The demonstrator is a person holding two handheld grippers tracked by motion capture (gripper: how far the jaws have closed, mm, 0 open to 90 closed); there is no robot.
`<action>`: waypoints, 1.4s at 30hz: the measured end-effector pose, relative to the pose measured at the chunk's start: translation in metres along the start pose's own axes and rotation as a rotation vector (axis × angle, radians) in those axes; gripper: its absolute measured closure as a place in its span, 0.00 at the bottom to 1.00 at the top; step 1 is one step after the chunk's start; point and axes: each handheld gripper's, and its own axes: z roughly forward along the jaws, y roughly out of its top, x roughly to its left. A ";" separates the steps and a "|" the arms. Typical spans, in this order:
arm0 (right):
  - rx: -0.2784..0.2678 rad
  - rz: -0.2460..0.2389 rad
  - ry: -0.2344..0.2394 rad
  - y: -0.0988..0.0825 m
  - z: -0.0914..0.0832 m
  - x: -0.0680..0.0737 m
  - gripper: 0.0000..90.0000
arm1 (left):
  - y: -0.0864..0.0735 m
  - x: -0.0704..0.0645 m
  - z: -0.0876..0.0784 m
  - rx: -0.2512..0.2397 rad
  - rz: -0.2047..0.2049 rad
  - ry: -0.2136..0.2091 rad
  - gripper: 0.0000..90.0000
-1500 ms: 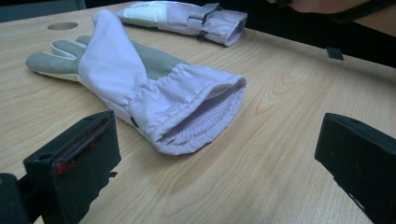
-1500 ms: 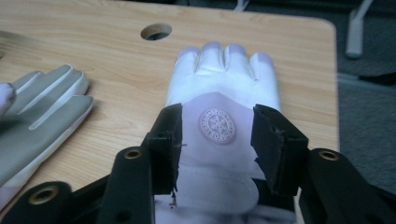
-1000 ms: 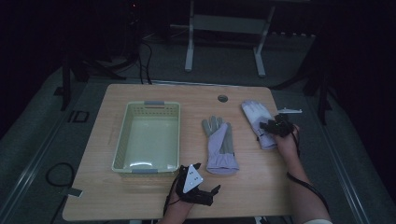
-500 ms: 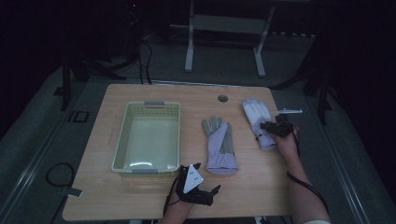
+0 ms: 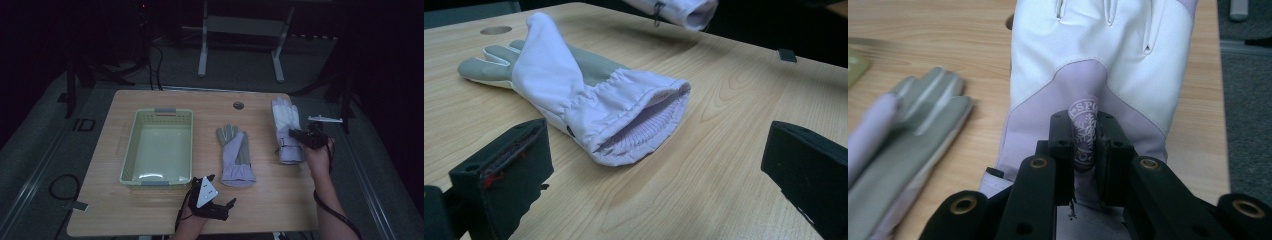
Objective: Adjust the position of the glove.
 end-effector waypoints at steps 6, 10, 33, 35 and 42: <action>-0.025 0.037 -0.045 -0.007 -0.032 0.017 0.89 | 0.000 0.000 0.000 0.000 0.004 0.000 0.00; -0.027 0.039 -0.073 -0.016 -0.044 0.027 0.89 | 0.000 -0.001 0.000 -0.001 0.005 0.001 0.00; 0.052 0.026 -0.124 -0.064 -0.030 0.049 0.88 | 0.000 -0.001 0.000 0.002 0.010 -0.002 0.00; 0.068 0.032 -0.125 -0.068 -0.018 0.045 0.87 | 0.000 -0.001 0.000 0.003 0.011 -0.002 0.00; 0.088 0.032 -0.124 -0.080 0.003 0.040 0.81 | 0.000 0.000 0.000 0.002 0.006 -0.004 0.00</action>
